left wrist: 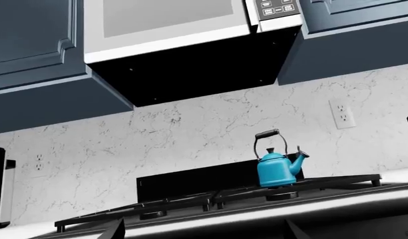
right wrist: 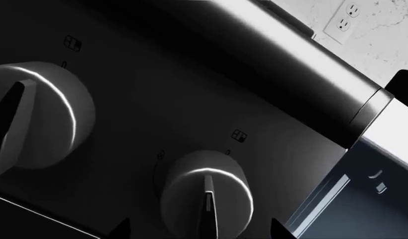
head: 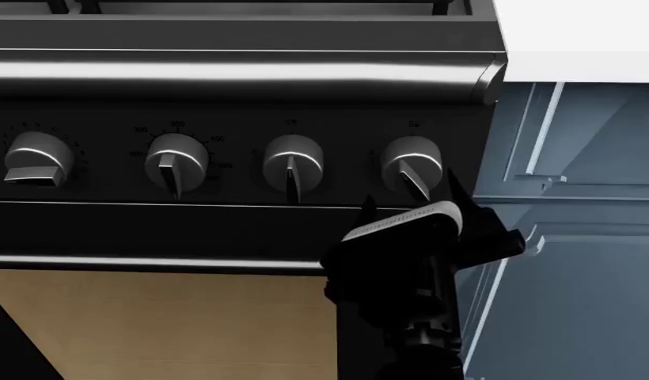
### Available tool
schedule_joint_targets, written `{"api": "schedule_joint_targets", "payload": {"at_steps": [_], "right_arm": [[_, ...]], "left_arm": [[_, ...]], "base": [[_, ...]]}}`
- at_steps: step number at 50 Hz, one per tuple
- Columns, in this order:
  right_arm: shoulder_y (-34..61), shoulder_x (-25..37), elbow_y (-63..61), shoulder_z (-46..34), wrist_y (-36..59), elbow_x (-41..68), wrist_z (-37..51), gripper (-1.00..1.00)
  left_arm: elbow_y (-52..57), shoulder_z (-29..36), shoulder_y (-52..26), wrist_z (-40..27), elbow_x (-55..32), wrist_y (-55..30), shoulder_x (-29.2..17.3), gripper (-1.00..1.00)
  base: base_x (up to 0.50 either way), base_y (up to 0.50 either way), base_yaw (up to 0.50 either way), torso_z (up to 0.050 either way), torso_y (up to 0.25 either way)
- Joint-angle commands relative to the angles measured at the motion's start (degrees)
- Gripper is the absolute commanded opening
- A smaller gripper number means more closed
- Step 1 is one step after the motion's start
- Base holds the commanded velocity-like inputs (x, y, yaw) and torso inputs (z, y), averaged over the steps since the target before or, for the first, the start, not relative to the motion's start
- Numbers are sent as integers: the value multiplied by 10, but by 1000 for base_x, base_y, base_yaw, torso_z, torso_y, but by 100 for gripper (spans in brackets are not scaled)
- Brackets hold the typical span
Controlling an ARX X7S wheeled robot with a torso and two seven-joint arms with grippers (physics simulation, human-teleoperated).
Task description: Turn off the front right burner of the stove.
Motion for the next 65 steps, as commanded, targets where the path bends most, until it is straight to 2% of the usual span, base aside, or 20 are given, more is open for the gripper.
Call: {"api": "schedule_joint_targets", "payload": {"at_steps": [1,33,34,65], "right_arm": [[-1,1,0,-3,0,2,1,100],[4,6,2,-4,-3,10,10,100],[4,6,1,-5,-3,9,11,-100],[3,10,-1,-11,-2,13,17,-100]], "left_arm": [[0,1,0,-3,0,1,-2,100],[1,4,-2,-9,1,-2,-6,100],[1,4,-2,-9,1,-2,-7,100],[3,8,0,-15,1,-1,-12,100]], "base": [[0,0,0,0,0],[0,0,0,0,0],[0,0,0,0,0],[0,0,0,0,0]]}}
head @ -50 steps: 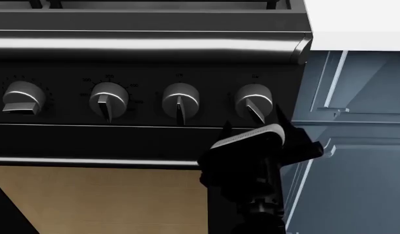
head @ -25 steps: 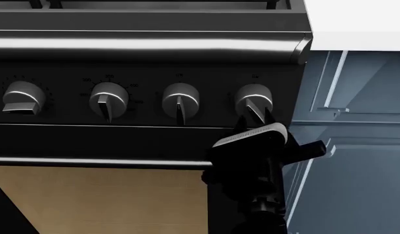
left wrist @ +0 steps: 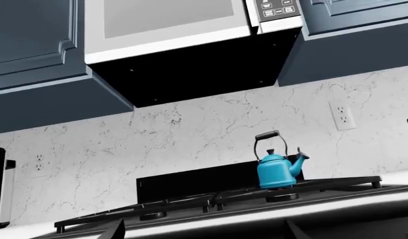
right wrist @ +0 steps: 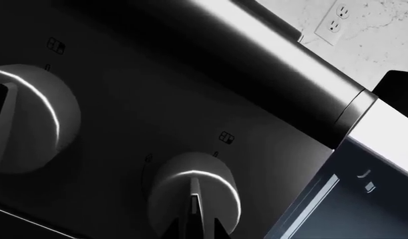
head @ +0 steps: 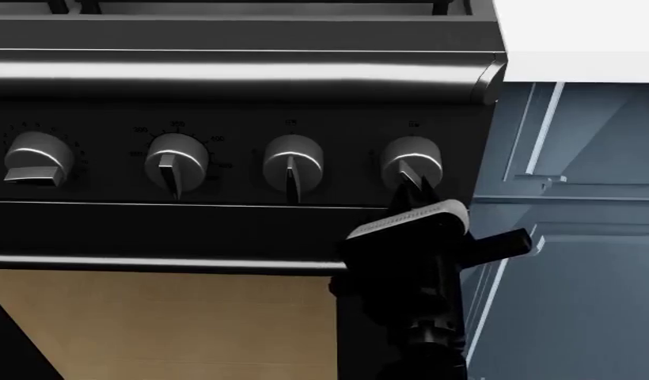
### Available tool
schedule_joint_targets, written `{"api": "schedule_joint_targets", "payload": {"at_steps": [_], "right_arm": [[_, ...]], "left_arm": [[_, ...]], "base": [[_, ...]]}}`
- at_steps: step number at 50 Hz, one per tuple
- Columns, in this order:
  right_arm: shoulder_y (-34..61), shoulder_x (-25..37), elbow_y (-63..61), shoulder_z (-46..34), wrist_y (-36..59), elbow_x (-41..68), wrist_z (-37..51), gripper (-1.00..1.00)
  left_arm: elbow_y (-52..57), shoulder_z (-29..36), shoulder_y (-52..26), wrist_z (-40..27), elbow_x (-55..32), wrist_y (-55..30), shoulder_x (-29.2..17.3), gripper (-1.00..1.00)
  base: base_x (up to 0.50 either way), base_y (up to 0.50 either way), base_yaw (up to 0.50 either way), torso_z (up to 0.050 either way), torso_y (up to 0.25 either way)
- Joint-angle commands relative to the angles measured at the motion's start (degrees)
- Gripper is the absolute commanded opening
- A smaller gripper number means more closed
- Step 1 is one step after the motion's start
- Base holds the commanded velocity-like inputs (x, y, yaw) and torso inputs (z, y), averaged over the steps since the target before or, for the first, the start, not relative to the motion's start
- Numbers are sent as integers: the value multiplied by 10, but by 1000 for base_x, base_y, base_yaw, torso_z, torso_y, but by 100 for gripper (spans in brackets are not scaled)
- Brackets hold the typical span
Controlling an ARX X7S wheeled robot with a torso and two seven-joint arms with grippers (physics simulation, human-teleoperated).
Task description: Turn off the front right burner of the stove.
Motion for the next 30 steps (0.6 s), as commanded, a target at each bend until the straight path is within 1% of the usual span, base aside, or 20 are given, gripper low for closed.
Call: {"api": "schedule_joint_targets", "payload": {"at_steps": [1,30], "right_arm": [[-2,0,-1,-3,1,-1,-2,-100],[-5,-6,-3,14,-7,31,3,-100]], "left_arm": [[1,0,2,-3,0,1,-2,100],[0,3,-2,-7,0,-2,-7,100]], "base": [[0,0,0,0,0],[-1,0,0,0,0]]}}
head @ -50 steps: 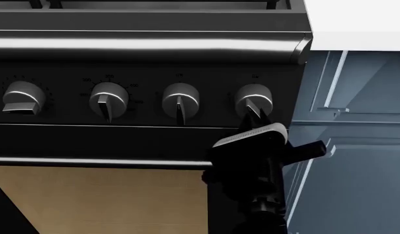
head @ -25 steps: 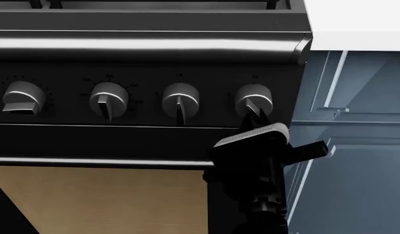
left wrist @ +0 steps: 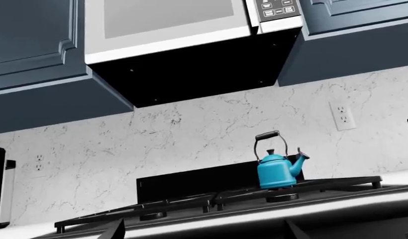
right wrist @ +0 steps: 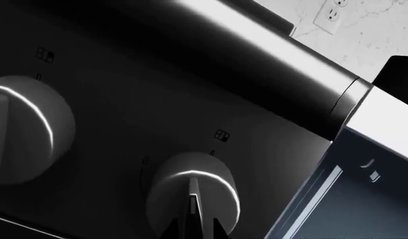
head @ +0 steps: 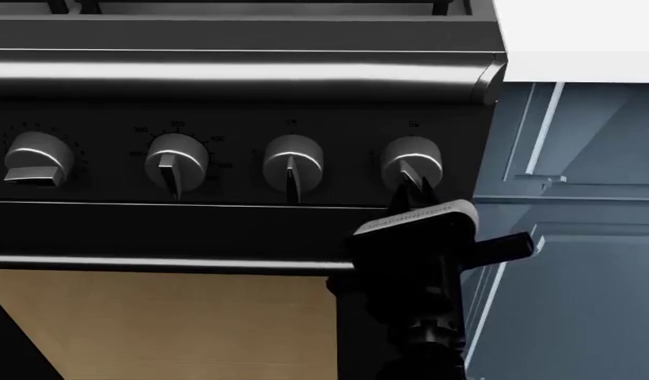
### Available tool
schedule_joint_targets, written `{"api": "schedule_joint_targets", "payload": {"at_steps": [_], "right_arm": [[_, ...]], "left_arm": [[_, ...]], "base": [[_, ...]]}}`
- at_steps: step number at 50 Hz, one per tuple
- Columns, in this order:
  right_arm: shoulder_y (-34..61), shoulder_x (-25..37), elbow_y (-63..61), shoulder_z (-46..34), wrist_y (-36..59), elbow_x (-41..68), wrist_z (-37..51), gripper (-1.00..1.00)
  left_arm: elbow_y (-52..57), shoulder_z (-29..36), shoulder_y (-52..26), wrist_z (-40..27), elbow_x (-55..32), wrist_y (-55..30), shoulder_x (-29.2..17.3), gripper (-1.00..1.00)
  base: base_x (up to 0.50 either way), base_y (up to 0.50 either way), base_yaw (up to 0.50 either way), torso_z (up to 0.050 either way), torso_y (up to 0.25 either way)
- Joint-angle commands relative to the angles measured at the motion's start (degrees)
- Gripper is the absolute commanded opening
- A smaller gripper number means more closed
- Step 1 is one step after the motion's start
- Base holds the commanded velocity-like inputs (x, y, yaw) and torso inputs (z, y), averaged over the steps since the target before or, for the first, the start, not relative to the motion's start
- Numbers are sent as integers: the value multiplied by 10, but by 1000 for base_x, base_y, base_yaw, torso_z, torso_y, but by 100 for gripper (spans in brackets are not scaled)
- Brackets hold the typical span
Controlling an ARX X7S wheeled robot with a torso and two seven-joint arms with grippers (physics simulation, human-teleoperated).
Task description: Turn off the front right burner of the stove.
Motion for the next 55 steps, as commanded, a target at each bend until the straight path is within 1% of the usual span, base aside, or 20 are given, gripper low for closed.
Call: {"api": "schedule_joint_targets", "payload": {"at_steps": [1,9,30,55], "right_arm": [[-2,-2,0,3,-1,2,0,-100],[-5,-6,-5,18,-3,24,0,-100],[-5,-5,-8,23,-1,37,5,-100],[-9,-11,-11,45,-13,78,5,-100]], "left_arm": [[0,1,-1,-2,0,0,-2,100],[1,1,1,-4,1,1,-3,100],[2,4,1,-7,2,0,-6,100],[0,6,3,-13,4,2,-9,100]], "base": [[0,0,0,0,0],[-1,0,0,0,0],[0,0,-1,0,0],[-1,0,-1,0,0]]}}
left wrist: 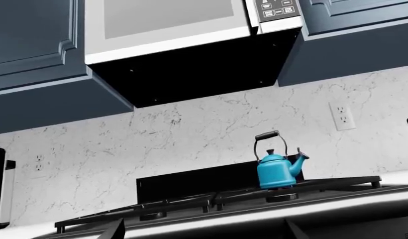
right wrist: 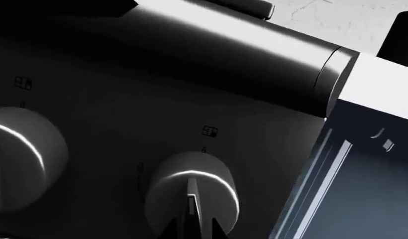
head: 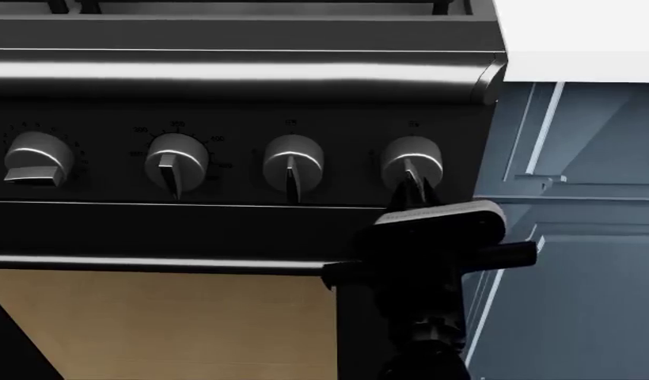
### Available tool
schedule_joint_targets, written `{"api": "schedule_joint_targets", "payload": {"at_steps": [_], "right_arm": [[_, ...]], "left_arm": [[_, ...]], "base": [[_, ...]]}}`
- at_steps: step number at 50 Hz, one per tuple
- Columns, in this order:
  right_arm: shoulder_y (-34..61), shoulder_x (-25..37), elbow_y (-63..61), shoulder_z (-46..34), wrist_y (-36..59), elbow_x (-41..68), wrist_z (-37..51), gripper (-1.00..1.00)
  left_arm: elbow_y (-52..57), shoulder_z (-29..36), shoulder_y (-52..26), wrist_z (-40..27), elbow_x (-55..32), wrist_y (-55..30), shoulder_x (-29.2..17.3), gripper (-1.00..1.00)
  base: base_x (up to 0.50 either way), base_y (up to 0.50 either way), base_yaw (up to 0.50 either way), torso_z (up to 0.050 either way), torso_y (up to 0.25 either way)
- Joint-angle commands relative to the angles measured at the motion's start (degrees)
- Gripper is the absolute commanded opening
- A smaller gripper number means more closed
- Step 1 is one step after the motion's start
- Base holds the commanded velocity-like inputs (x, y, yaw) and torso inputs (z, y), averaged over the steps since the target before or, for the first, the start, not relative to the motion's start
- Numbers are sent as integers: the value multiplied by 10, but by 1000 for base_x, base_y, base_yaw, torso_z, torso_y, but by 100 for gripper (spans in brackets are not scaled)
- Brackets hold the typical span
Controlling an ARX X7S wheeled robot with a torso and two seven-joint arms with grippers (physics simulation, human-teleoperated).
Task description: Turn off the front right burner of the stove.
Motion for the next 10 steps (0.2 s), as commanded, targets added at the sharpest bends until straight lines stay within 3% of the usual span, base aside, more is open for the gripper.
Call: {"api": "schedule_joint_targets", "payload": {"at_steps": [1,10], "right_arm": [[-3,1,-2,13,-2,-3,8,-100],[-4,0,-4,19,-4,9,8,-100]], "left_arm": [[0,1,1,-2,1,0,-2,100],[1,1,0,-3,0,-2,-3,100]], "base": [[0,0,0,0,0],[-2,-1,-2,0,0]]}}
